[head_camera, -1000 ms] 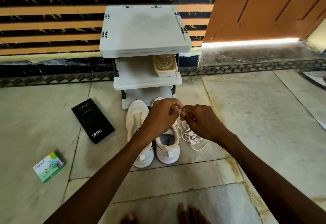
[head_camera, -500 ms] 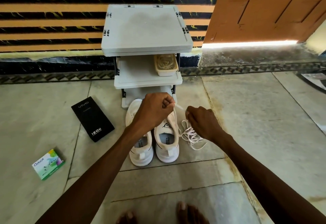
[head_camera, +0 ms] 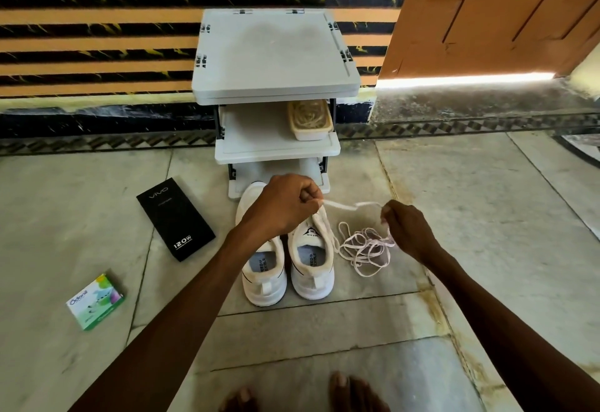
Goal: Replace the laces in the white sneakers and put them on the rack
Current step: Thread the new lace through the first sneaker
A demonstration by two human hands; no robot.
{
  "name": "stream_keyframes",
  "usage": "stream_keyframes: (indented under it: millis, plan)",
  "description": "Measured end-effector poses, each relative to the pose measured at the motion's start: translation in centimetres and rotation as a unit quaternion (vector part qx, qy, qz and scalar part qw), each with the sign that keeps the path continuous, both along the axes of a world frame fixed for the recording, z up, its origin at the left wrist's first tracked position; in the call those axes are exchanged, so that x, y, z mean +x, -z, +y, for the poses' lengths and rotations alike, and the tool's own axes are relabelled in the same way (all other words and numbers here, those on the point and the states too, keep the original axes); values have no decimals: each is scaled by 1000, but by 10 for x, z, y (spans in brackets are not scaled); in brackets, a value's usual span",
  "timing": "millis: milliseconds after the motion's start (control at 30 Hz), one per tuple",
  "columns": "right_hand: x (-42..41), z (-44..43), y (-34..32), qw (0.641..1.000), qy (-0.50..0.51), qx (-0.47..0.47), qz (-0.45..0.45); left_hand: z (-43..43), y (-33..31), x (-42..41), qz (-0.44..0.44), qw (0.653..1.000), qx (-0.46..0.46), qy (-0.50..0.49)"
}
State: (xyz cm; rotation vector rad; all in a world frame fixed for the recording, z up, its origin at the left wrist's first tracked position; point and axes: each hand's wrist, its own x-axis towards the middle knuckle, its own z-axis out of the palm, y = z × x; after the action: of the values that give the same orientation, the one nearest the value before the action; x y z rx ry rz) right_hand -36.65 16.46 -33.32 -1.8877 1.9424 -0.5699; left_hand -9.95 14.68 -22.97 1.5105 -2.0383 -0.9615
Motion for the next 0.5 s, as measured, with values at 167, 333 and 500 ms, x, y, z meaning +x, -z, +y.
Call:
stream_keyframes:
  millis: [167,333,500]
  plan:
    - [34,-3,-38,993,-78,-24,-91,2,6,-3,-29,999,-4,-16]
    - [58,-2,-63,981,-139,-32,-131,4,6,-8,24,1000,-9,-5]
    - [70,0,-77,976,-180,-44,-117,5,8,-15,50,999,-19,-5]
